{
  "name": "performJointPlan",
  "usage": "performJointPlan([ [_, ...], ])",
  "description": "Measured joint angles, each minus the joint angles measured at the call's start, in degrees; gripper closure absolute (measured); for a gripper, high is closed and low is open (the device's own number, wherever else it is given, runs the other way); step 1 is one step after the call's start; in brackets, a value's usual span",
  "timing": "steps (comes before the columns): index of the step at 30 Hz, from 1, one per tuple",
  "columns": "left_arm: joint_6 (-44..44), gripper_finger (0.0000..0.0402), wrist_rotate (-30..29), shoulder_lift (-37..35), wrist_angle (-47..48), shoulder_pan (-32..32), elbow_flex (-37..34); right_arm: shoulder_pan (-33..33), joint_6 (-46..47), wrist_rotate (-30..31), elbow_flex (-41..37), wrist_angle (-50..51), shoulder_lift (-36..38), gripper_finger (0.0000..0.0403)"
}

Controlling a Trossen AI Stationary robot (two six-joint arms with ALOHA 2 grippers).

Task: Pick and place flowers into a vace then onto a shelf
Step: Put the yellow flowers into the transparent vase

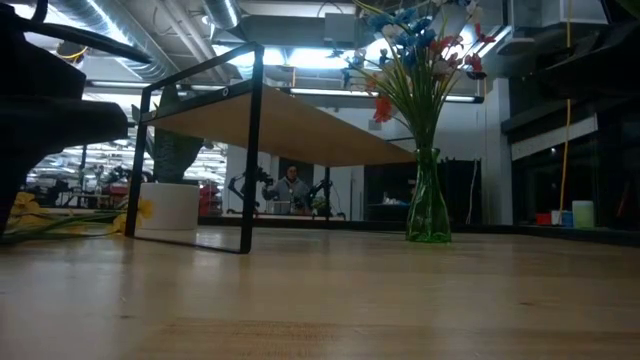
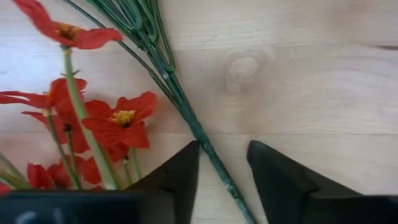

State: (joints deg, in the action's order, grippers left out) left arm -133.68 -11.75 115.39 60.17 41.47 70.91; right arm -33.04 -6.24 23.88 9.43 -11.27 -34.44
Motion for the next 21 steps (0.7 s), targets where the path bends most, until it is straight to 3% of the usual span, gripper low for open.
performJointPlan([
  [8, 0.9, 0.0389, 0.3, 0.0, -1.6, 0.4, -0.1, 0.0, 0.2, -0.1, 0.0, 0.0, 0.0, 0.0402],
  [17, 0.7, 0.0397, -1.1, 1.1, 4.8, 1.3, 4.7, 0.0, 0.2, -0.1, 0.0, 0.0, 0.0, 0.0402],
  [21, 0.5, 0.0397, 1.4, 1.3, 10.3, 2.4, 7.9, 0.0, 1.1, -0.1, 0.0, 0.4, 0.0, 0.0402],
])
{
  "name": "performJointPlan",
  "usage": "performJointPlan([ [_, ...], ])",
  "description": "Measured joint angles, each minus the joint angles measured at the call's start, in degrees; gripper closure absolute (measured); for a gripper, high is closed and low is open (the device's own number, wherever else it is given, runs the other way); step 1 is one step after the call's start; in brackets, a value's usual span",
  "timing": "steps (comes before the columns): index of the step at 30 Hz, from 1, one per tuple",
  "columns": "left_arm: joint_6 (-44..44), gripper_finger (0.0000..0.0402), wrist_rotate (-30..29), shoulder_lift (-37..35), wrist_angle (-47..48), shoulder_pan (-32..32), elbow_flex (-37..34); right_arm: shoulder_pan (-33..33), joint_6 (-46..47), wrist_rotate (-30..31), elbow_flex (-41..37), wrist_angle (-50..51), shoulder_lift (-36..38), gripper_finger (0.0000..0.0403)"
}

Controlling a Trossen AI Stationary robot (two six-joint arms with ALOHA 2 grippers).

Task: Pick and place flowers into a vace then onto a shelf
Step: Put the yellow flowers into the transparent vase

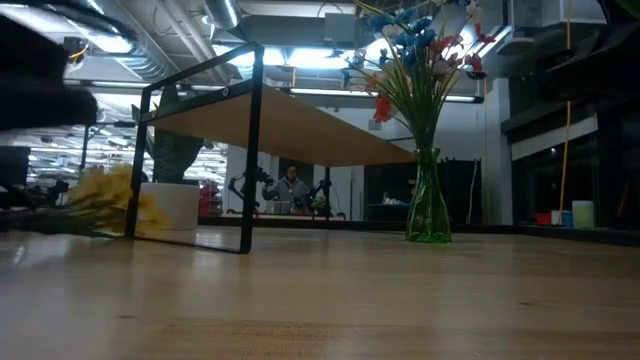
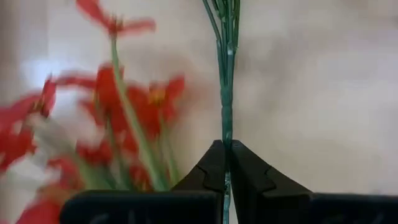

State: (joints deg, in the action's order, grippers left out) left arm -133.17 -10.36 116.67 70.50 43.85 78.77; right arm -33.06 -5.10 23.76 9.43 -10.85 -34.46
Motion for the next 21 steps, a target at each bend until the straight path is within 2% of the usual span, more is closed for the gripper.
performJointPlan([
  [6, -0.1, 0.0398, -1.0, -0.1, 3.7, 1.0, 2.8, 0.0, 0.3, 0.0, 0.0, 0.3, 0.0, 0.0402],
  [13, -0.1, 0.0398, -1.0, -0.2, 19.5, 0.3, 9.0, 0.0, 0.5, 0.0, 0.0, 0.4, 0.0, 0.0402],
  [17, 0.0, 0.0398, -4.7, -2.7, 19.8, 1.0, 10.3, 0.0, 0.5, 0.0, 0.0, 0.4, 0.0, 0.0402],
  [21, 0.1, 0.0398, -5.3, -3.0, 19.4, 0.6, 10.3, 0.0, 0.5, 0.0, 0.0, 0.4, 0.0, 0.0402],
])
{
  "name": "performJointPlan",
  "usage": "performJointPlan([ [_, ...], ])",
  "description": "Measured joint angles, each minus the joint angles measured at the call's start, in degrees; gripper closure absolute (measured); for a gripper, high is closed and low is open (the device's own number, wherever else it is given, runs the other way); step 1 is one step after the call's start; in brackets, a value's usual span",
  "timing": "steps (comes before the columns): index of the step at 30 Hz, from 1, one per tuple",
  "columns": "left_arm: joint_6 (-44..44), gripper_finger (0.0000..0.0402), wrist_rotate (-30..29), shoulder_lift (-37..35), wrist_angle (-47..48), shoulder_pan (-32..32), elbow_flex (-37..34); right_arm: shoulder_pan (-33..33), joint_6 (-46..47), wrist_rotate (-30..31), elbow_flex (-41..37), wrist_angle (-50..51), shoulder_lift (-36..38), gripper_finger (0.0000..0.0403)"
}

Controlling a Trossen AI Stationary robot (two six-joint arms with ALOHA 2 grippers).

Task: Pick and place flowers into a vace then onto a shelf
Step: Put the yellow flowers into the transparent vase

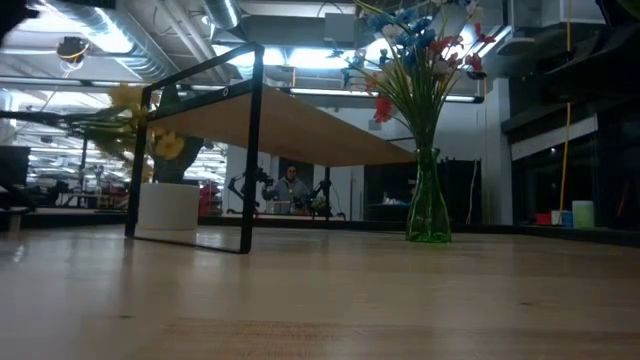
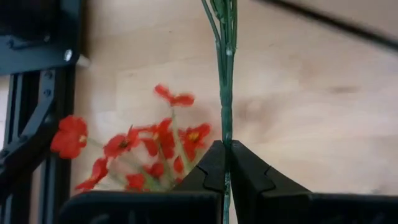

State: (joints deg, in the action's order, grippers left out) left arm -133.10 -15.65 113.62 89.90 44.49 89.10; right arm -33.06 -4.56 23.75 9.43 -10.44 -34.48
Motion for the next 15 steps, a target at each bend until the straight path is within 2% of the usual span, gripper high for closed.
performJointPlan([
  [10, 0.4, 0.0398, -5.8, -0.6, 0.1, 0.2, 0.3, 0.0, 0.0, 0.0, 0.0, 0.1, 0.0, 0.0402],
  [15, 1.7, 0.0398, -12.4, -0.7, 0.1, 0.9, 1.1, 0.0, 0.0, 0.0, 0.0, 0.0, 0.0, 0.0402],
])
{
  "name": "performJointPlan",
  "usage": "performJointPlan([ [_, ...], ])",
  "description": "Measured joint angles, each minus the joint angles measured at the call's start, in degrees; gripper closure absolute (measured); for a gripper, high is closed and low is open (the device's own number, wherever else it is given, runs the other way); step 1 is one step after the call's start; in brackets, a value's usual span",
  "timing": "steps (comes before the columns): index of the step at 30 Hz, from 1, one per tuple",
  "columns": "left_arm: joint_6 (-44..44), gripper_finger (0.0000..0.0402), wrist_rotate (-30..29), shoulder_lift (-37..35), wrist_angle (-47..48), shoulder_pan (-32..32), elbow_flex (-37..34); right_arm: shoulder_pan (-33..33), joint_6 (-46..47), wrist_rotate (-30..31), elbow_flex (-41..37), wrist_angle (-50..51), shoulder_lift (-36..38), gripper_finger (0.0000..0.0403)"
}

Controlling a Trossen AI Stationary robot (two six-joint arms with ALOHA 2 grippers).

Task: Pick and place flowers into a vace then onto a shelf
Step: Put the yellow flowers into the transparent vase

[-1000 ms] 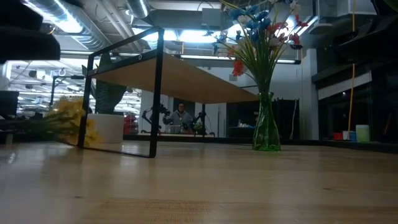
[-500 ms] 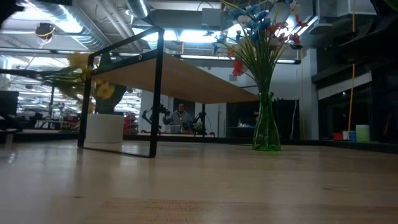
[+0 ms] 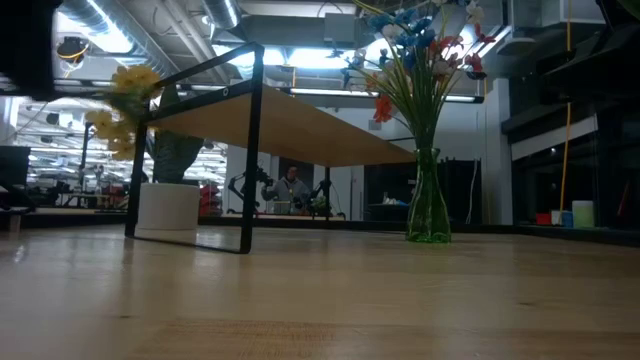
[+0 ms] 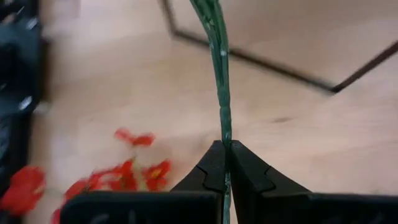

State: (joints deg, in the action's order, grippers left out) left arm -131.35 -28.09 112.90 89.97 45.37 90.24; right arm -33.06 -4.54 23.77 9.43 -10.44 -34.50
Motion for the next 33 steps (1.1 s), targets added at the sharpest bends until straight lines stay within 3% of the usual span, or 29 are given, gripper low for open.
performJointPlan([
  [4, 1.0, 0.0398, -7.5, 0.0, 0.0, 1.0, 0.9, 0.0, 0.0, 0.0, 0.0, 0.0, 0.0, 0.0402],
  [10, 1.8, 0.0398, -26.6, 0.0, -0.1, 3.4, 1.2, 0.0, 0.0, 0.0, 0.0, 0.0, 0.0, 0.0402],
  [18, 6.3, 0.0401, -37.3, 0.0, -1.0, 4.3, 1.2, 0.0, -0.1, 0.0, 0.0, -0.3, 0.0, 0.0402],
  [24, 6.3, 0.0401, -33.5, 0.0, -2.1, 4.3, 1.2, 0.0, -0.2, 0.0, 0.0, -1.4, 0.0, 0.0402],
  [33, 7.6, 0.0399, -16.7, 0.0, -6.7, 4.3, 1.2, 0.0, -0.2, 0.0, 0.0, -1.6, 0.0, 0.0402],
])
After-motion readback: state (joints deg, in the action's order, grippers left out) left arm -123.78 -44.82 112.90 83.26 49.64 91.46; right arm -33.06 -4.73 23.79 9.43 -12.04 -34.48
